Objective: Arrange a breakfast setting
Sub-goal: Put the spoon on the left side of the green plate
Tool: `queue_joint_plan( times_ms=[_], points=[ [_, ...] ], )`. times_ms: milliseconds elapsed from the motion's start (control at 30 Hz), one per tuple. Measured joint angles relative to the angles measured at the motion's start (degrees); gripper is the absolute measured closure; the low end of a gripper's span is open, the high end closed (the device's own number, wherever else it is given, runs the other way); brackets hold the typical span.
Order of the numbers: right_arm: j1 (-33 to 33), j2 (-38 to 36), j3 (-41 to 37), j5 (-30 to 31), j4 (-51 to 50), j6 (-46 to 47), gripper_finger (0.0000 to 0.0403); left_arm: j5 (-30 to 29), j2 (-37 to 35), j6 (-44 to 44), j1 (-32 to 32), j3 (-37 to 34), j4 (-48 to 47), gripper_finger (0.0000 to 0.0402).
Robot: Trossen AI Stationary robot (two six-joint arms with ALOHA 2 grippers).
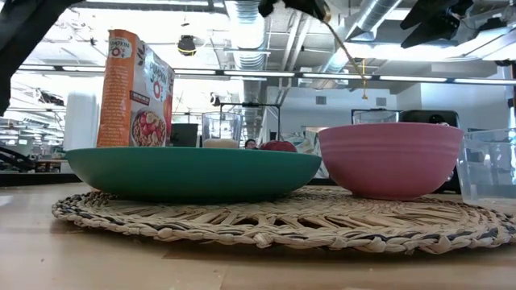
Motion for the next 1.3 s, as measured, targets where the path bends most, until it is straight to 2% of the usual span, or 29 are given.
queue_joint_plan(
  times_ms=[333, 533, 900, 1167, 1300],
  points=[
    [0.01, 0.00, 0.00, 0.00, -0.23, -0.02, 0.0066, 9.26, -8.16, -5.76, -4.87, 0.00, -14.93, 0.0396],
    [0.01, 0.00, 0.00, 0.00, -0.18, 0.02, 0.0066, 10.18, -12.83, -5.99, -9.16, -0.01, -26.13, 0.0396],
    [0.01, 0.02, 0.00, -0.07, 0.07, 3.48, 0.0066, 11.23, -20.19, -15.78, -16.27, -0.01, -45.94, 0.0397],
    [0.01, 0.11, 0.00, -0.04, 0.86, 3.60, 0.0066, 11.48, -25.78, -13.78, -21.46, -0.26, -46.95, 0.0397],
    [0.01, 0.97, 0.00, -0.07, 0.65, 3.65, 0.0066, 9.84, -30.99, -14.10, -23.58, -5.46, -46.88, 0.0397]
  ],
)
